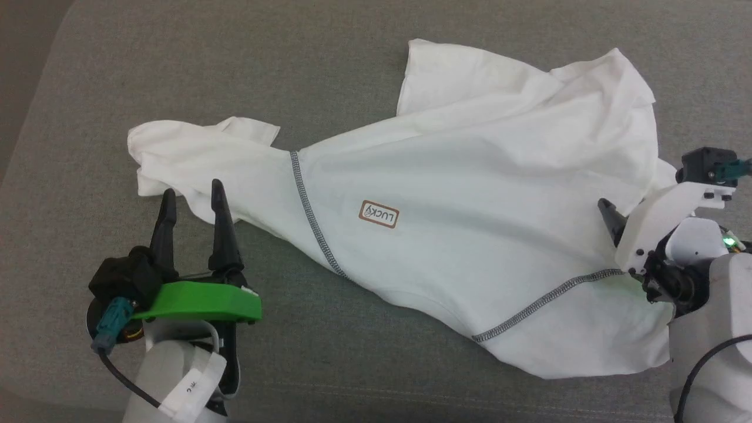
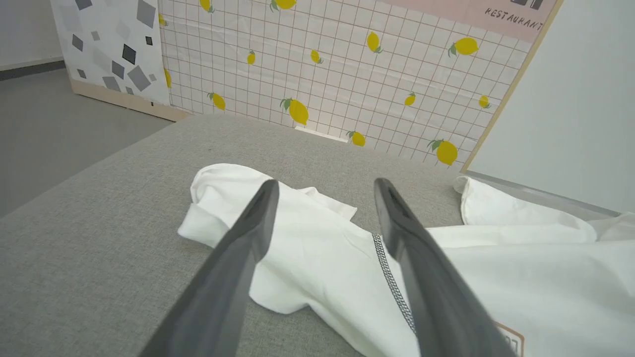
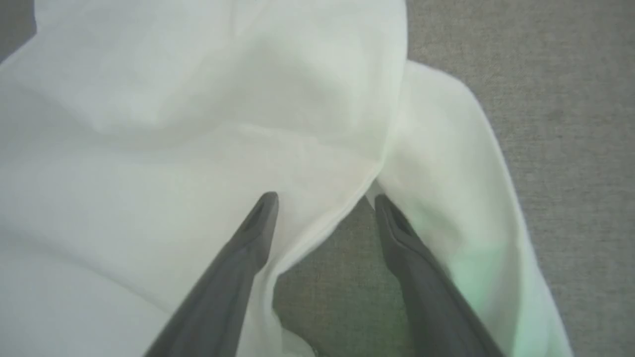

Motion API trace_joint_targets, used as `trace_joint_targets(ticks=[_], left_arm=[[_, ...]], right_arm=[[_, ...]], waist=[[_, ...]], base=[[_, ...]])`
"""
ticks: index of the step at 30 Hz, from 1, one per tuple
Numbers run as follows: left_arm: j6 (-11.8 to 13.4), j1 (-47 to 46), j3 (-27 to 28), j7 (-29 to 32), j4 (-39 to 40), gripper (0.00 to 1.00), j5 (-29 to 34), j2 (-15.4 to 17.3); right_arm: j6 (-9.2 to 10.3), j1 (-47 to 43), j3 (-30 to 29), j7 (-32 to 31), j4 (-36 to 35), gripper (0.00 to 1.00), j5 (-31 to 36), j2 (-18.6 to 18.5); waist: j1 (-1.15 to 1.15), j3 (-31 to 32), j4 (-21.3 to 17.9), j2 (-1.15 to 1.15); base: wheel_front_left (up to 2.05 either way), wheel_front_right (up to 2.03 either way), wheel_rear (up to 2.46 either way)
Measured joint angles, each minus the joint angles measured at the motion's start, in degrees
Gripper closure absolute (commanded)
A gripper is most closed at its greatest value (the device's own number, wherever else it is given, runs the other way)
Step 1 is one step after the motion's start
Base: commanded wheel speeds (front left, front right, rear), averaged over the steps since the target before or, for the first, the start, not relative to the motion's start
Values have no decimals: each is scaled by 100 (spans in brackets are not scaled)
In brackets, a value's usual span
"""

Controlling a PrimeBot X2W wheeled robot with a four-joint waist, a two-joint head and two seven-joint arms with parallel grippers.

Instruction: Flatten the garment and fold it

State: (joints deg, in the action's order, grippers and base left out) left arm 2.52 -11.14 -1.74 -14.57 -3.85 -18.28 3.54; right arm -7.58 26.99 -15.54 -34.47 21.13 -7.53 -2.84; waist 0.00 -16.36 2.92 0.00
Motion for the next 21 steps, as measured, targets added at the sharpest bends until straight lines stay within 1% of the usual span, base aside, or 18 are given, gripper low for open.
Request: trace_joint_targets(ticks=[2,3,4,5,6,10,13,16,21], left_arm=[[-2,-53,-9,-14,5,0,23,-11],[-2,-76,-15,-15,5,0,24,-15],[-2,-105,-18,-15,8,0,24,-22],[-2,-125,-20,-15,8,0,24,-25],[-3,-135,-23,-15,7,0,24,-29],[-3,-164,-43,-15,3,0,23,-36],[-18,-230,-97,-15,3,0,13,-41],[-11,-325,-188,-15,8,0,-64,-47],[15,-489,-331,-16,29,0,-148,-51]], right_arm=[[0,204,-156,-92,159,0,210,1],[0,282,-215,-103,214,9,264,0],[0,376,-269,-107,279,58,311,-1],[0,454,-288,-76,305,94,404,-3],[0,517,-296,-42,324,100,464,-2],[0,875,-268,308,357,100,714,-47],[0,1296,-167,686,391,100,904,-237],[0,1857,62,1139,510,100,1106,-434],[0,2731,414,1767,900,100,1246,-603]], waist=[[0,-81,87,0],[0,-113,119,0],[0,-154,161,0],[0,-194,198,0],[0,-226,227,0],[0,-371,347,0],[0,-455,435,0],[0,-541,538,0],[0,-692,720,0]], base=[[0,0,0],[0,0,0],[0,0,0],[0,0,0],[0,0,0],[0,0,0],[0,0,0],[0,0,0],[0,0,0]])
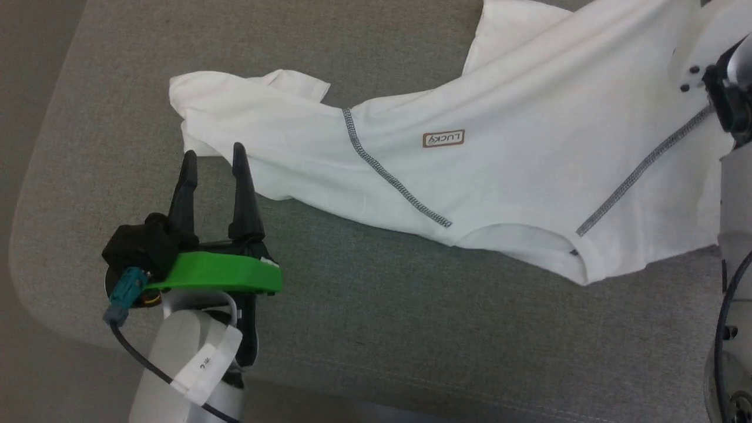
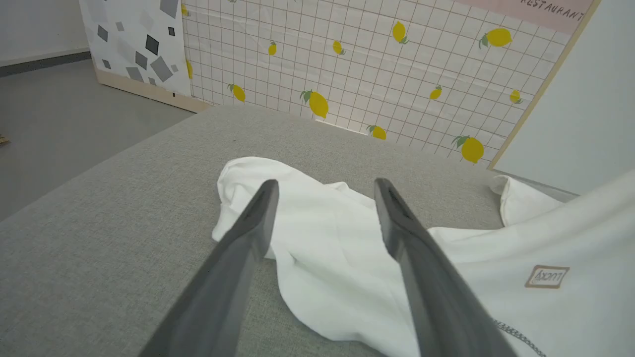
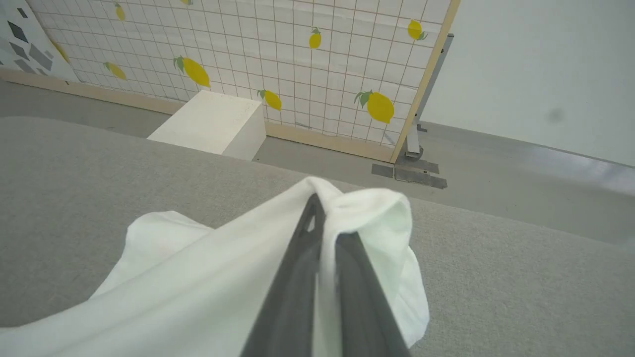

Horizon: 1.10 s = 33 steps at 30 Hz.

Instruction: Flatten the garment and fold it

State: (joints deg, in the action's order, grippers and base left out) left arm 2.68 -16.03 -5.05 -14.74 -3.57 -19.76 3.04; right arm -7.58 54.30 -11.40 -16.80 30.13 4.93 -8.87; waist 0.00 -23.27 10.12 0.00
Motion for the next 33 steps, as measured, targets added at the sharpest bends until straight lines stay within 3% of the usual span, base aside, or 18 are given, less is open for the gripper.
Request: trace_joint_targets(ticks=[6,7,8,9,16,20,25,33], left_arm=[[67,-83,-154,0,10,0,-89,-2],[93,-83,-165,1,10,0,-94,-2],[98,-83,-169,1,11,0,-94,-2],[99,-81,-168,1,9,0,-94,-2],[127,86,-15,1,-42,0,-79,-2],[123,299,90,1,-55,0,-12,-1],[83,375,120,1,-49,0,65,-3],[24,374,124,1,-19,0,114,-3]], right_arm=[[0,558,141,222,732,100,86,-66],[0,564,145,222,856,76,86,-67],[0,561,146,219,985,14,78,-65],[0,557,144,212,1076,0,53,-60],[-1,5,234,504,1063,0,-344,-156],[-1,-674,64,300,750,0,-474,-381],[0,-1499,-426,-180,154,0,-471,-547],[0,-2357,-951,-1537,-453,0,-543,-302]], waist=[[0,-170,244,0],[0,-188,284,0],[0,-200,318,0],[0,-204,339,0],[0,-1,319,0],[0,220,187,0],[1,471,-76,0],[1,650,-397,0]], base=[[0,0,0],[0,0,0],[0,0,0],[0,0,0],[0,0,0],[0,0,0],[0,0,0],[0,0,0]])
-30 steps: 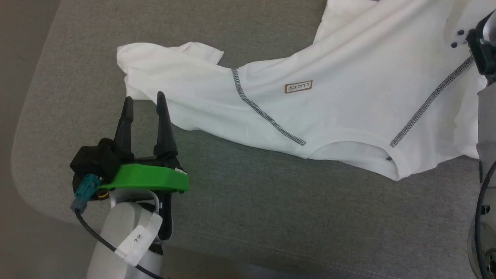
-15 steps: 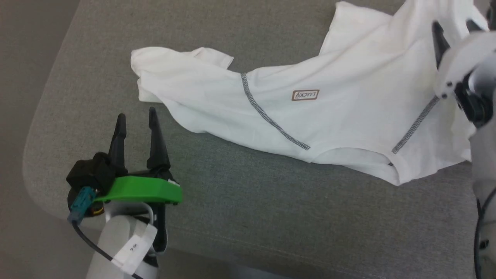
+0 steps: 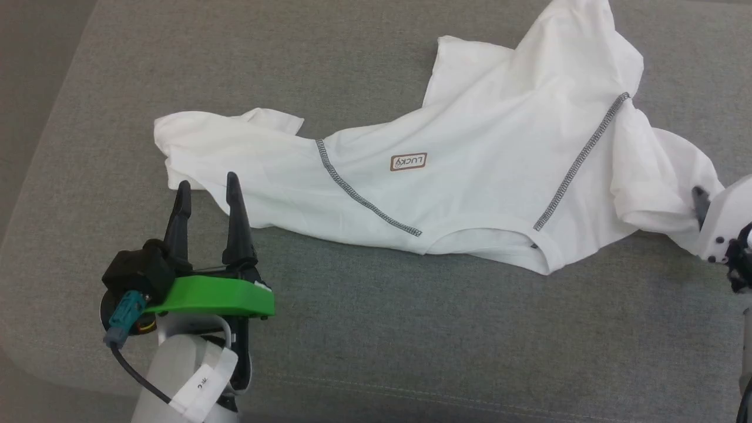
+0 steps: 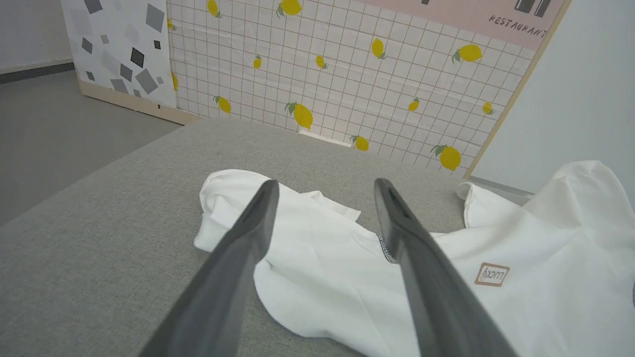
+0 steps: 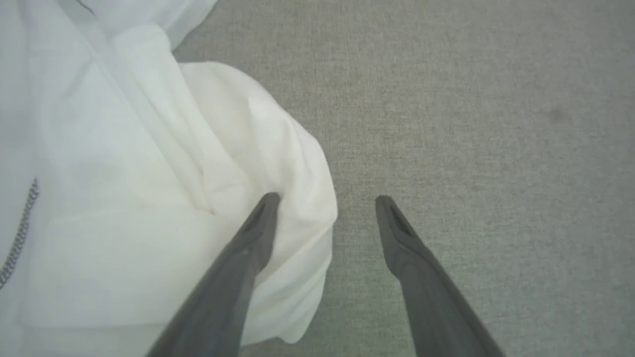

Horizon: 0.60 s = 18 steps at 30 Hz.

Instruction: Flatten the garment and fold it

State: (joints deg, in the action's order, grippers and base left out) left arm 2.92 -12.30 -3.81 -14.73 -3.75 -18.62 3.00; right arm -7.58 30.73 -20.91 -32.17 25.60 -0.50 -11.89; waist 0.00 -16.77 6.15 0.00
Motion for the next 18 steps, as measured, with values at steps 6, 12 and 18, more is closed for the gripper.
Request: trace_joint_targets(ticks=[6,12,18], left_arm=[[-36,-7,60,0,2,0,1,0],[-36,-14,120,0,7,0,18,0],[-36,-34,77,0,-22,0,16,0]], right_arm=[[0,-159,-80,-724,-444,100,-207,187],[0,-116,-461,-268,-947,100,-236,170],[0,112,-1502,353,-1279,100,70,99]], waist=[[0,-123,-56,0],[0,-226,-148,0],[0,-202,-178,0]], base=[[0,0,0],[0,0,0],[0,0,0]])
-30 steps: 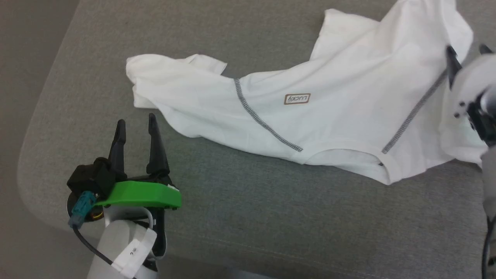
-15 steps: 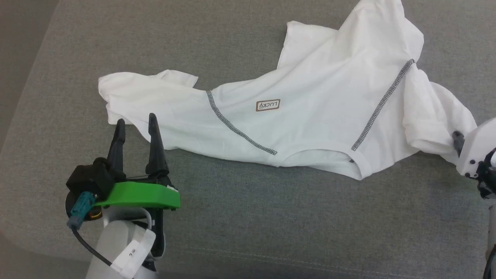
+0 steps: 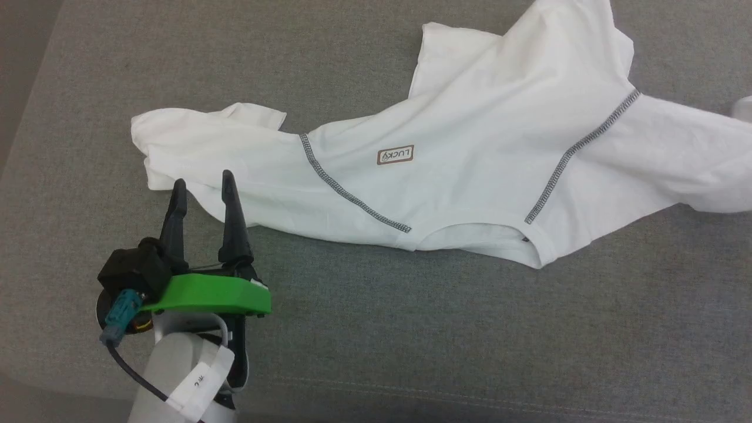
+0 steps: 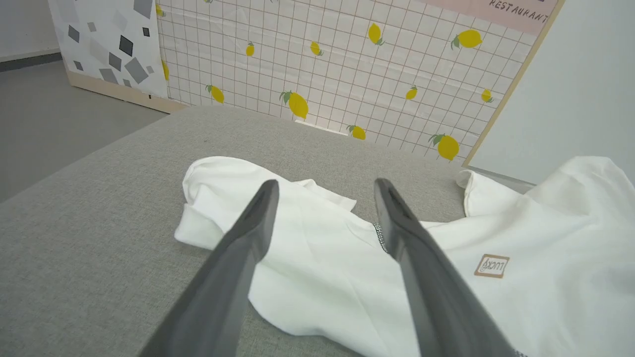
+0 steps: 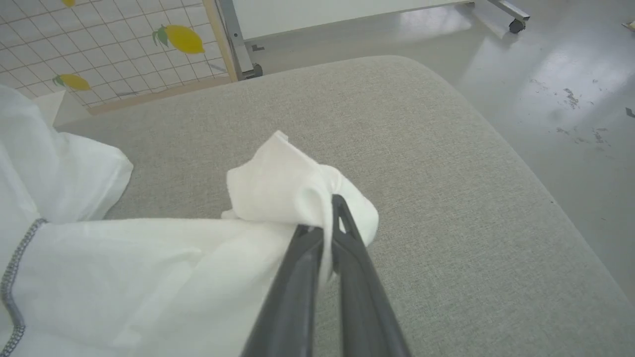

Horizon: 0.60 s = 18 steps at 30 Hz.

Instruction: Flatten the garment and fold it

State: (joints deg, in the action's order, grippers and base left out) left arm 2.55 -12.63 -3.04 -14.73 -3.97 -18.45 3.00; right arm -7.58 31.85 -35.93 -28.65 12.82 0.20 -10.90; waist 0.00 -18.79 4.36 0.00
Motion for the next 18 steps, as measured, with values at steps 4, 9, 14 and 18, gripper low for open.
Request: trace_joint_targets(ticks=[4,9,14,18], left_arm=[[0,-2,-23,0,-22,0,-2,0],[-1,-2,-27,-1,-21,0,-2,0],[-19,-38,-21,0,-13,0,1,0],[-31,-84,-46,-1,-30,0,4,-1]], right_arm=[[-1,1,-666,130,-236,100,221,60],[0,-34,-1050,180,-208,100,396,77],[-1,-31,-824,313,275,0,396,89],[0,-24,-740,591,485,0,419,75]], waist=[[0,31,22,0],[0,3,43,0],[0,-117,40,0],[0,-157,55,0]], base=[[0,0,0],[0,0,0],[0,0,0],[0,0,0]])
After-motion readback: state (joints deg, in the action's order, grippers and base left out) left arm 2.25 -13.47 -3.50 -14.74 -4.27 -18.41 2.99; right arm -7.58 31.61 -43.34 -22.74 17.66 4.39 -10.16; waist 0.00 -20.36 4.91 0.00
